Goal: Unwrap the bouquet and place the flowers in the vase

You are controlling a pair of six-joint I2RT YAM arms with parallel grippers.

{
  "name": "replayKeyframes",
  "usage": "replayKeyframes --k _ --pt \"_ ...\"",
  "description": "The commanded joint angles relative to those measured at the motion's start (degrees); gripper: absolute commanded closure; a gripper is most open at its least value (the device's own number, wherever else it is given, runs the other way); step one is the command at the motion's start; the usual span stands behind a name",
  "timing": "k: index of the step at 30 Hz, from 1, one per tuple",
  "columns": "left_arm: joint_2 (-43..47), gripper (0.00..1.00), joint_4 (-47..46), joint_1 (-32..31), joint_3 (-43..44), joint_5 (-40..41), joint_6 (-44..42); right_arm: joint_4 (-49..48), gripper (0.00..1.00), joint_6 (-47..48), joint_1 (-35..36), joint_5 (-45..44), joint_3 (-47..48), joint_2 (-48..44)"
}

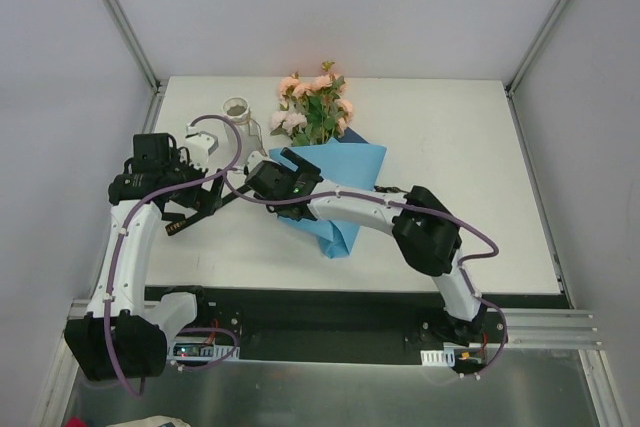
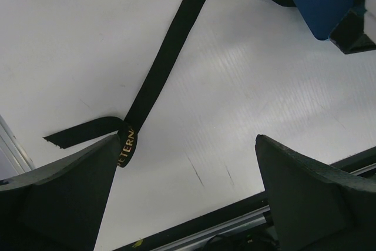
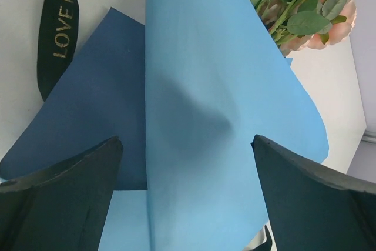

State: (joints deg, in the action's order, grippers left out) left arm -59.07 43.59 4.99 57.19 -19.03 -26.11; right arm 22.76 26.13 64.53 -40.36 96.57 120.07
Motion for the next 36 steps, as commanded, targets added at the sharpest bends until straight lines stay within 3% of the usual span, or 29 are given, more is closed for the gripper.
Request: replayKeyframes --k 1,10,19,28,32,36 --pt "1.0 0.01 0.0 0.5 0.5 -1.1 -0.1 -1.6 0.04 3.1 0.2 -3.4 2.4 1.6" --pt "1.3 0.01 0.1 0.5 0.4 -0.4 -0.3 -8.2 0.04 4.3 -3.4 -15.5 -2.7 -2.9" --pt "1.5 0.01 0.0 0.4 1.3 -0.3 -0.4 -13.1 0.04 1.0 -9.6 -21.4 -13.7 -15.5" --pt "0.4 0.01 1.6 -0.2 4.4 -3.8 -0.4 -6.7 0.04 -9.3 -15.4 -22.7 -22.2 -29.0" --pt "0.1 0.01 3.1 -4.8 7.9 -2.9 0.2 -0.9 0.04 -16.9 -23.1 -21.3 -27.7 -37.2" --pt "-2.3 0.01 3.5 -16.2 12.2 2.7 1.6 3.9 0.04 -21.6 -33.1 -15.1 -31.1 -46.0"
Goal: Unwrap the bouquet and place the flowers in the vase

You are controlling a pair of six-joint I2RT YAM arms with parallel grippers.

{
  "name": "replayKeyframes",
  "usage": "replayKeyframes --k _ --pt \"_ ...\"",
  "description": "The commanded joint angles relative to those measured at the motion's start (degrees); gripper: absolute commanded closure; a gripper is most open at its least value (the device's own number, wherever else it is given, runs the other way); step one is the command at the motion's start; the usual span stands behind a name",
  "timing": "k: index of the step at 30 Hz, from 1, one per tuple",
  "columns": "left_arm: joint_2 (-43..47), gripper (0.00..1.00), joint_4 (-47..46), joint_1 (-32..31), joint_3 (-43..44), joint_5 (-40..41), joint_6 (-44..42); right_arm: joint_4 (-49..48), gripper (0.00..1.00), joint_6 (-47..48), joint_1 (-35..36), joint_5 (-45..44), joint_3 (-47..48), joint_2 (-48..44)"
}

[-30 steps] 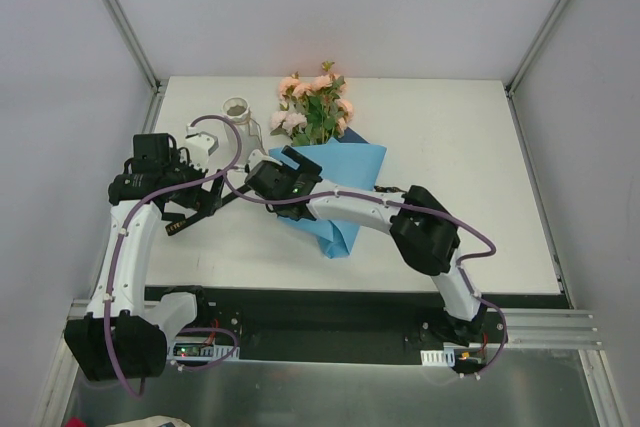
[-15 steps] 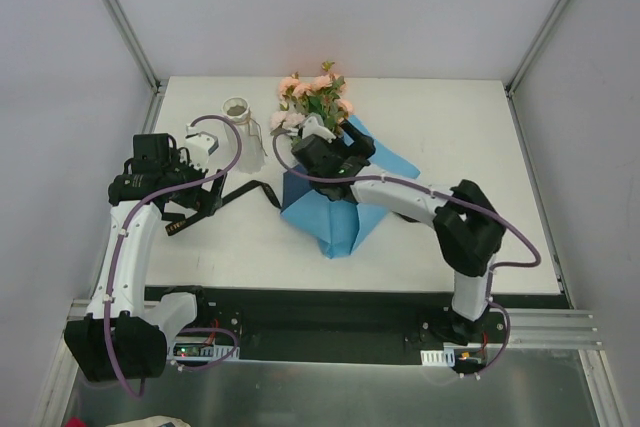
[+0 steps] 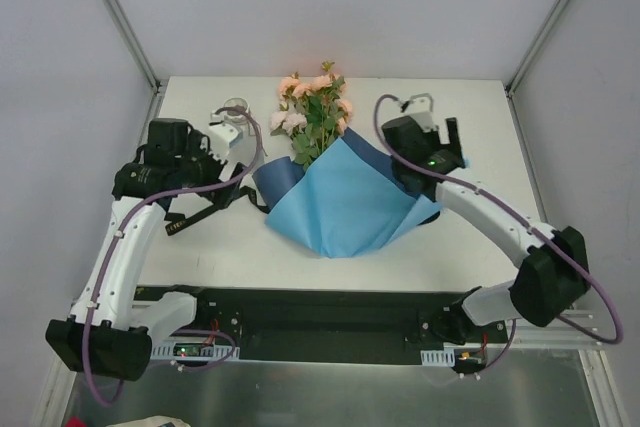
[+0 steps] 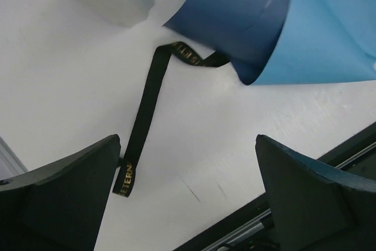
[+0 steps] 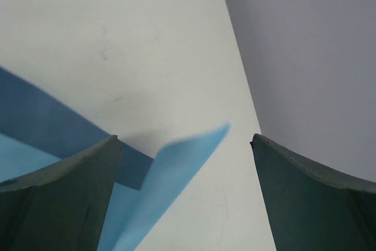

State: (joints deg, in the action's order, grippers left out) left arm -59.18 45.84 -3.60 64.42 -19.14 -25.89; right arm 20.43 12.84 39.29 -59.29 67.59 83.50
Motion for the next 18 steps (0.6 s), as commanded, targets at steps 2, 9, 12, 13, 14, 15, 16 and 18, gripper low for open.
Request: replayKeyframes --k 2,9,12,13,14,15,16,18 --pt "-5.0 0.01 1.3 -13.9 9.5 3.0 2.8 7.4 0.04 -8.6 -11.8 5.8 -1.6 -11.8" --pt "-32.3 0.01 0.8 -25.4 32.5 0.3 5.6 11.5 0.04 -15.3 -16.6 19.9 5.1 -12.2" --pt "-46.1 0.01 0.9 -27.3 44.4 -0.3 5.6 8.2 0.04 -15.0 -17.7 28.2 4.7 -13.0" --pt "-49.2 0.01 0.9 -27.6 46.9 -0.4 5.4 7.4 0.04 -14.2 -17.8 31.7 4.4 -13.5" --pt "-54.8 0.01 0.9 -27.6 49.1 -0.9 5.3 6.5 0.04 -13.6 -18.1 33.4 3.4 -13.9" --pt "-57.2 0.01 1.0 -27.6 52.5 -1.0 5.1 4.7 0.04 -13.2 -18.3 35.2 2.9 -14.2" --pt "-59.4 0.01 1.0 -27.5 54.0 -0.6 5.0 4.2 0.04 -13.3 -18.5 36.5 2.5 -14.6" --pt "-64.1 0.01 1.0 -27.4 56.1 0.0 4.7 3.0 0.04 -11.9 -18.7 38.1 1.2 -14.8"
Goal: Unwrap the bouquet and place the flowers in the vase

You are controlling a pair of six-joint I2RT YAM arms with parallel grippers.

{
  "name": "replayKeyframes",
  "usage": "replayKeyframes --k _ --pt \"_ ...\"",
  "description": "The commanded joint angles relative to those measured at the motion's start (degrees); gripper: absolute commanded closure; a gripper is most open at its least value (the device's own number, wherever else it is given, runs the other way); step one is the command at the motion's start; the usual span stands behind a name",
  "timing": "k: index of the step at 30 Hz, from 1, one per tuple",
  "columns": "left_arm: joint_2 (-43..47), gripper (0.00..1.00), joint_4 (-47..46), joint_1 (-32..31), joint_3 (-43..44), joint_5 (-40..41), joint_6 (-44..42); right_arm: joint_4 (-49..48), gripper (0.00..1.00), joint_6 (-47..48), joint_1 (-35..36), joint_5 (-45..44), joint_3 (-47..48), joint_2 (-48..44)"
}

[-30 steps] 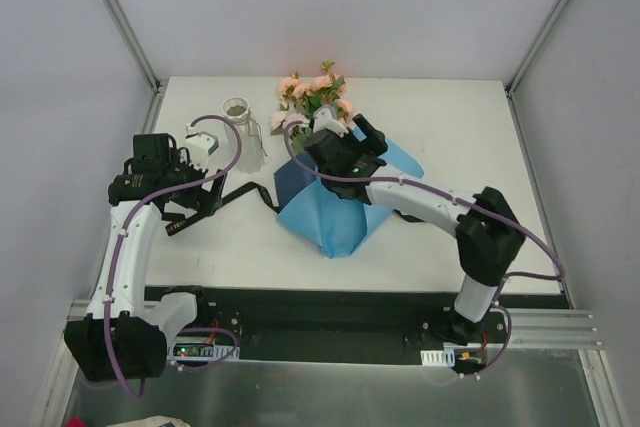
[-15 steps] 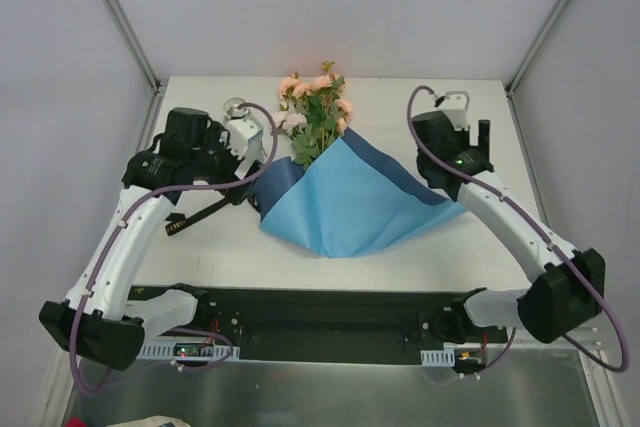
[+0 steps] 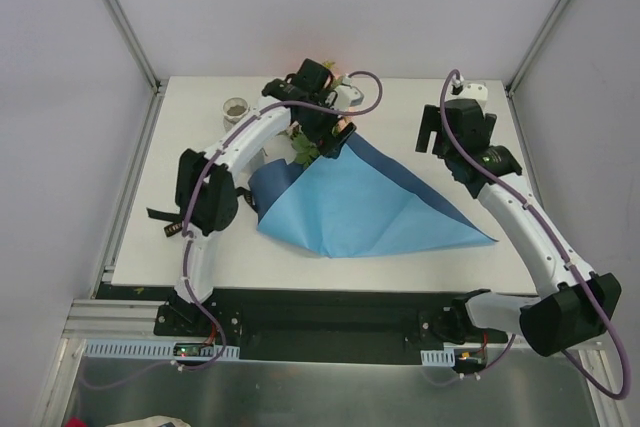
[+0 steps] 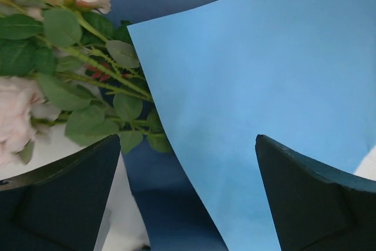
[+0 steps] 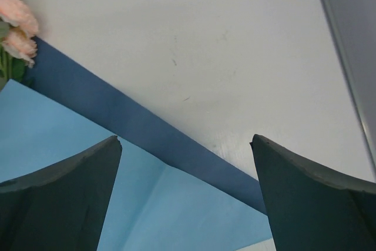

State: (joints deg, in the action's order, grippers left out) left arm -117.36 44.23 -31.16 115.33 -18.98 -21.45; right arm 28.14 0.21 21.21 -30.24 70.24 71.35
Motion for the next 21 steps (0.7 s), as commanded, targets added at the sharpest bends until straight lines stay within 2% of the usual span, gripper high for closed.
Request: replayKeyframes --k 1,7,11,21 --pt "-6.9 0.03 2.6 0.2 5.3 -0.4 0.4 -5.5 0.03 0.8 -0.9 10.4 -2.0 -3.1" --pt "-9.3 0.11 2.5 1.2 2.6 -1.4 1.4 -9.6 0.03 0.2 -2.1 15.4 -4.0 -3.5" --pt "-10.8 0.21 2.5 2.2 2.0 -2.2 1.6 -10.8 0.03 0.0 -2.8 17.5 -3.2 -2.4" --pt "-11.9 0.18 2.6 3.6 0.2 -7.3 -1.2 -12.5 0.03 0.0 -4.3 20.6 -2.9 -2.8"
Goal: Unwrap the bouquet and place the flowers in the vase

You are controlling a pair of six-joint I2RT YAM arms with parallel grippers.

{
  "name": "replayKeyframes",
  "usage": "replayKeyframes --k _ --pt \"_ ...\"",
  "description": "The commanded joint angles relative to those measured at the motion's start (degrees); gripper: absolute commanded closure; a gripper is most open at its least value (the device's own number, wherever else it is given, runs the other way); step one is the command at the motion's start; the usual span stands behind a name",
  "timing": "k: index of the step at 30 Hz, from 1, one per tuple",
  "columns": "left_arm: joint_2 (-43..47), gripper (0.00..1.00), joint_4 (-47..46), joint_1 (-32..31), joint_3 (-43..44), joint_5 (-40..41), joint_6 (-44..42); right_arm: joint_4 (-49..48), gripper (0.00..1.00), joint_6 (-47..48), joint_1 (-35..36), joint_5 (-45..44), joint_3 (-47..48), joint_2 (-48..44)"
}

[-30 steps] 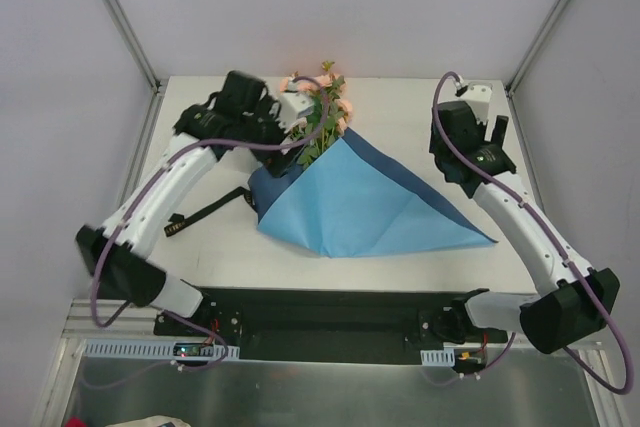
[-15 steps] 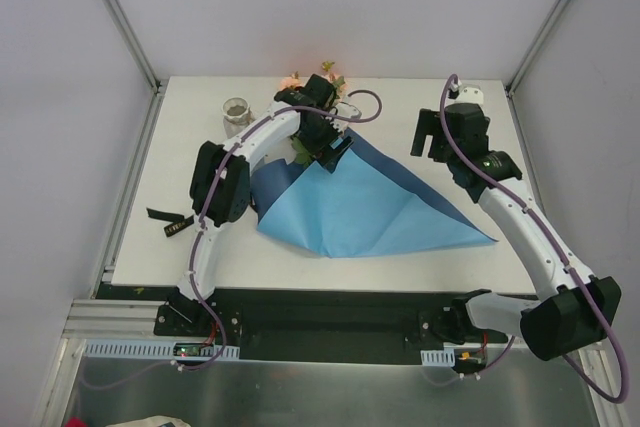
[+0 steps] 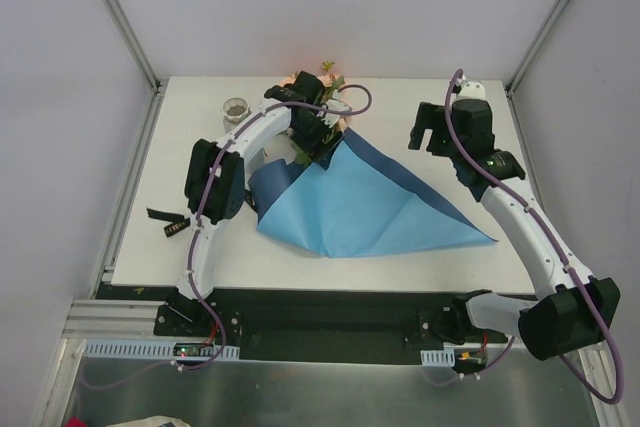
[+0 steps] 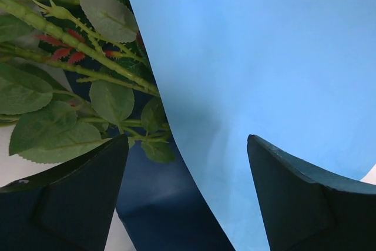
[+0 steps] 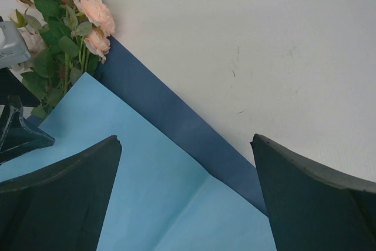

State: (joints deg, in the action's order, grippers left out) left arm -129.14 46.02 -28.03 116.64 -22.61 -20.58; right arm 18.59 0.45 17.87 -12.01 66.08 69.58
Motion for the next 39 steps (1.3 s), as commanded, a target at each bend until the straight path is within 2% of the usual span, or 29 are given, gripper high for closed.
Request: replayKeyframes --k 1,3,8,13,16,17,21,30,39 --pt "-0.4 0.19 0.8 0.7 -1.1 -4.0 -2.1 -3.1 0.03 -0.3 -1.4 2.8 1.2 -1.4" --pt "-0.9 0.23 1.1 0.7 -1.2 -4.7 -2.1 -3.4 0.03 -1.8 -2.0 3.4 1.2 -1.8" --pt "-1.7 0.47 1.5 0.8 -0.9 -5.3 -1.5 -3.6 0.02 -2.3 -2.5 3.7 2.1 -2.0" --pt "-1.6 0.57 2.0 0.8 -0.8 -4.4 -1.3 -3.7 0.03 -3.0 -2.7 4.3 3.0 -2.0" --pt "-1.3 0.72 2.2 0.8 -0.7 -3.8 -1.1 -3.8 0.02 -3.1 -2.6 4.5 3.5 -1.7" --pt "-1.1 0.83 2.2 0.8 -0.7 -3.6 -1.0 -3.7 0.02 -3.1 -2.6 4.5 3.6 -1.6" --pt "-0.3 0.98 2.3 0.7 -0.7 -2.1 -0.2 -3.7 0.02 -3.5 -2.6 5.0 3.8 -1.8" --pt "3.4 1.00 3.2 -0.4 0.4 -2.3 1.4 -2.4 0.03 -3.6 -2.6 5.7 6.3 -1.7" --pt "15.7 1.00 7.1 -6.2 1.1 -3.7 2.0 -1.4 0.03 -3.8 -2.6 4.0 8.3 -1.8"
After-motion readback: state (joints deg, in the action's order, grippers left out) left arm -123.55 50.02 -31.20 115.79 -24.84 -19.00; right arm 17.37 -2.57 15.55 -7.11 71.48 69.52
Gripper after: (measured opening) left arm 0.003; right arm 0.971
